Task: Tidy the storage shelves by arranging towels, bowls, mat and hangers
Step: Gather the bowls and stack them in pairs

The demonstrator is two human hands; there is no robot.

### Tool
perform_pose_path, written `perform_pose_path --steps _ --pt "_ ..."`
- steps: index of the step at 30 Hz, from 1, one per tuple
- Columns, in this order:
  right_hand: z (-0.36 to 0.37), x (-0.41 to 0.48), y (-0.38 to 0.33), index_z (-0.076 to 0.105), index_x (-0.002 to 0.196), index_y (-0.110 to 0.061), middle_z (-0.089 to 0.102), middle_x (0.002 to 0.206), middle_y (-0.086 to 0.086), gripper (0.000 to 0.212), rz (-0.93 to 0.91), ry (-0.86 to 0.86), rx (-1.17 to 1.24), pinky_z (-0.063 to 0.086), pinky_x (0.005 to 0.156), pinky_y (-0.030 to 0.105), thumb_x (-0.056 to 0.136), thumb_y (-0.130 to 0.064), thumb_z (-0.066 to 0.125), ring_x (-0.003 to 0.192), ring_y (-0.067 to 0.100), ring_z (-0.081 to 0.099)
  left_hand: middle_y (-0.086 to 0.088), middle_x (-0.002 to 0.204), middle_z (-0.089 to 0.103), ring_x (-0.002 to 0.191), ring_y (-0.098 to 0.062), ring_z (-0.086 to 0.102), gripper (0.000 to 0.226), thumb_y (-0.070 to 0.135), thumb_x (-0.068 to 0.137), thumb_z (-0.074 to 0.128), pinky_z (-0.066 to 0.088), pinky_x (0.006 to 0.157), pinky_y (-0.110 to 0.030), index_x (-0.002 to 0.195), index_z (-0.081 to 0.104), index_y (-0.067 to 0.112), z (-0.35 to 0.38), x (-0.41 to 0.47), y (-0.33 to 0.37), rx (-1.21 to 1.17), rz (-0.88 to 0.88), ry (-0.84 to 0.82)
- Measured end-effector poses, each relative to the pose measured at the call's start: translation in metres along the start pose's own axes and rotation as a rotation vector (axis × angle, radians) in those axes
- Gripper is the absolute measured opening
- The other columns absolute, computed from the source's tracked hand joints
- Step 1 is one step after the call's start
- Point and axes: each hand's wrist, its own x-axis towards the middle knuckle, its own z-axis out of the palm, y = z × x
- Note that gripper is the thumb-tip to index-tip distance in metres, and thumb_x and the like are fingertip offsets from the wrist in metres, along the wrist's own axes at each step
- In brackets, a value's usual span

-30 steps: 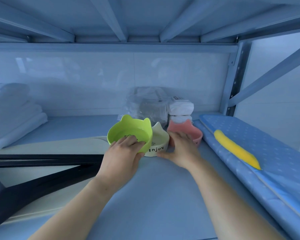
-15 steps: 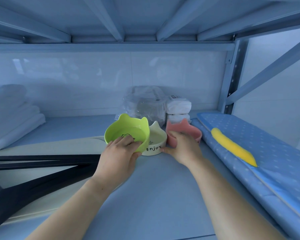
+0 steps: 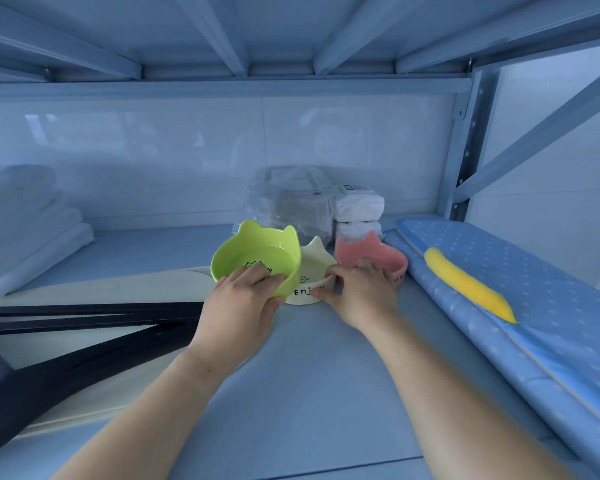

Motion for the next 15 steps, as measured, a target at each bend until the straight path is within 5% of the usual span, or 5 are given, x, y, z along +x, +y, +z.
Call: perform_pose_path --steps 10,15 --pt "0.013 0.002 -0.006 0.054 0.124 -0.036 0.050 0.122 0.010 0.055 0.047 0.036 -0.048 0.019 0.107 0.044 0.080 -0.068 0.048 0.121 0.030 0.040 -0.003 0.074 0.059 0.060 -0.028 0.055 0.024 0.008 0.069 0.079 0.043 0.051 -0.030 0.092 0.070 0.010 -0.001 -0.001 0.000 0.005 0.030 -0.005" --pt "-0.004 0.003 0.000 0.049 0.133 -0.030 0.051 0.125 0.001 0.060 -0.087 0.073 0.215 0.026 0.108 0.035 0.079 -0.051 0.065 0.122 0.021 0.043 -0.005 0.075 0.059 0.063 -0.031 0.057 0.023 0.010 0.072 0.077 0.044 0.052 -0.031 0.094 0.070 0.010 -0.003 0.005 0.001 0.031 0.058 -0.055"
